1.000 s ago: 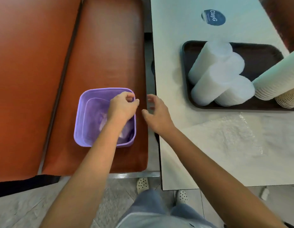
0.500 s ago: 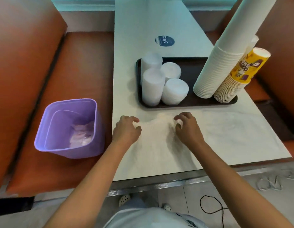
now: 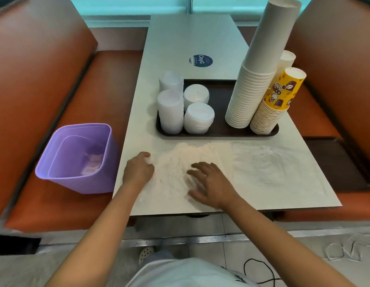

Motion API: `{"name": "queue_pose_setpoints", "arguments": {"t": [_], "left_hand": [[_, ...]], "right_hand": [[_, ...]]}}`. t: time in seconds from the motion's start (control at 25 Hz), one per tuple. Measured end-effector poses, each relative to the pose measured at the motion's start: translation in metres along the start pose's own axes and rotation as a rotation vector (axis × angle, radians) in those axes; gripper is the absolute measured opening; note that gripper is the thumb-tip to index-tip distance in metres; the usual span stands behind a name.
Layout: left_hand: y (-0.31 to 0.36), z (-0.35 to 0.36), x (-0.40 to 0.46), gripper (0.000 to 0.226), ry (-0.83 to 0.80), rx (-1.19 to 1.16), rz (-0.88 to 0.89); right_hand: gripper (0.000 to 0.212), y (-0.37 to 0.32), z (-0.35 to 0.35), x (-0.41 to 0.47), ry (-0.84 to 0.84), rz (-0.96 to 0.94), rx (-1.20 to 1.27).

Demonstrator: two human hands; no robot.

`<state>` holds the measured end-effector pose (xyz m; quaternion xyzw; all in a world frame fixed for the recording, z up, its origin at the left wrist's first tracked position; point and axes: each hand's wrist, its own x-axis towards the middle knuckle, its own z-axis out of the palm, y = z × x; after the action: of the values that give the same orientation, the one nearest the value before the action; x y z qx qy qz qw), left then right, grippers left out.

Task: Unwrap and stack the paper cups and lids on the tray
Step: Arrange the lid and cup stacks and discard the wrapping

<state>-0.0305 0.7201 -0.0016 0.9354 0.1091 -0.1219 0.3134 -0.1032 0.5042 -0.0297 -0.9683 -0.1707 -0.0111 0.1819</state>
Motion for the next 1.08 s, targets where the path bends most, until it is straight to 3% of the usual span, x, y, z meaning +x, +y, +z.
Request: {"name": "queue_pose_setpoints", "arguments": {"t": [0.08, 0.16, 0.24, 0.36, 0.56, 0.72, 0.84, 0.96, 1.04, 1.08], "left_hand": [[0.009, -0.004, -0.004, 0.043, 0.001, -0.27, -0.128], [0.02, -0.006, -0.012, 0.041, -0.036, -0.539, -0.245], [0.034, -0.008, -0.026, 0.037, -0.095, -0.745, -0.314], [0.042, -0.009, -0.043, 0.036, -0.164, -0.825, -0.323], [0.038, -0.013, -0.059, 0.037, -0.112, -0.865, -0.326], [0.039, -0.008, -0.071, 0.025, -0.091, -1.082, -0.426], [0.038, 0.001, -0.078, 0.012, -0.128, -1.212, -0.446], [0.019, -0.002, -0.071, 0.014, -0.214, -1.073, -0.361], [-0.002, -0.009, -0.064, 0.035, -0.155, -0.731, -0.197], [-0.016, -0.012, -0.06, 0.047, -0.091, -0.497, -0.032]], "right_hand": [[0.079, -0.012, 0.004, -0.009, -0.22, -0.082, 0.035], [0.093, -0.019, 0.01, -0.014, -0.314, -0.074, 0.016], [0.087, -0.026, 0.014, -0.016, -0.272, -0.031, 0.031], [0.063, -0.035, 0.02, -0.019, -0.225, -0.002, 0.09], [0.079, -0.043, 0.024, -0.027, -0.12, 0.082, 0.051], [0.094, -0.054, 0.025, -0.024, -0.117, 0.105, 0.076], [0.079, -0.058, 0.029, -0.021, -0.076, 0.183, 0.199], [0.06, -0.058, 0.025, -0.017, -0.054, 0.244, 0.306], [0.054, -0.056, 0.019, -0.013, -0.04, 0.272, 0.48], [0.046, -0.057, 0.012, -0.01, -0.041, 0.292, 0.597]]}}
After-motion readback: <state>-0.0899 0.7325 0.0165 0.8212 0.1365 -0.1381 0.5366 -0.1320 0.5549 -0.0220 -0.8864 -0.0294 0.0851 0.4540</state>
